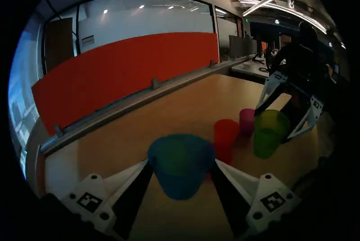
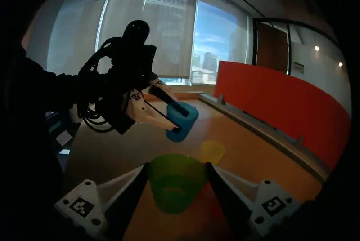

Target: Pour water

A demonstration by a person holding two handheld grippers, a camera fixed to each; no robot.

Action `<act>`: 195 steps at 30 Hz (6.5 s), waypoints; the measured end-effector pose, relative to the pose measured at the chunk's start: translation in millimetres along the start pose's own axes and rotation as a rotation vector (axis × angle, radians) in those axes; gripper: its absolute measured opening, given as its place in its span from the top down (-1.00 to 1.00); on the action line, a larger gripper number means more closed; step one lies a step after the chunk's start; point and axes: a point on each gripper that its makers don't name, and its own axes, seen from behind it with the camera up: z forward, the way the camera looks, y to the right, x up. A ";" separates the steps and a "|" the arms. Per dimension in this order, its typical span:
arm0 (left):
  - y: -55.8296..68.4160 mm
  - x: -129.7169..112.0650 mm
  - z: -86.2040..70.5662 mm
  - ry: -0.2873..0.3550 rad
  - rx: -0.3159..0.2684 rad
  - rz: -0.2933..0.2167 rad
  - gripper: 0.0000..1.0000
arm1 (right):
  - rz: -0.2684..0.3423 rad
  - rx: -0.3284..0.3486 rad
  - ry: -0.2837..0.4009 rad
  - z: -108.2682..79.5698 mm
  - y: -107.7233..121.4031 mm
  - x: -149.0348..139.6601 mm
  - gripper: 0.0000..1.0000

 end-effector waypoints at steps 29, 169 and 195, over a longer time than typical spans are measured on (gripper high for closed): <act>15.0 -81.9 37.2 -0.164 -0.047 -0.008 -0.71 | 0.040 -0.001 -0.055 3.4 0.3 -34.8 -0.88; -32.5 -103.4 -81.7 0.014 0.287 -0.189 -0.71 | 0.207 -0.556 0.026 -138.0 73.1 -83.5 -1.00; -64.6 -70.5 -115.5 0.278 0.554 -0.223 -0.71 | 0.267 -1.041 0.238 -204.9 136.7 -71.1 -1.00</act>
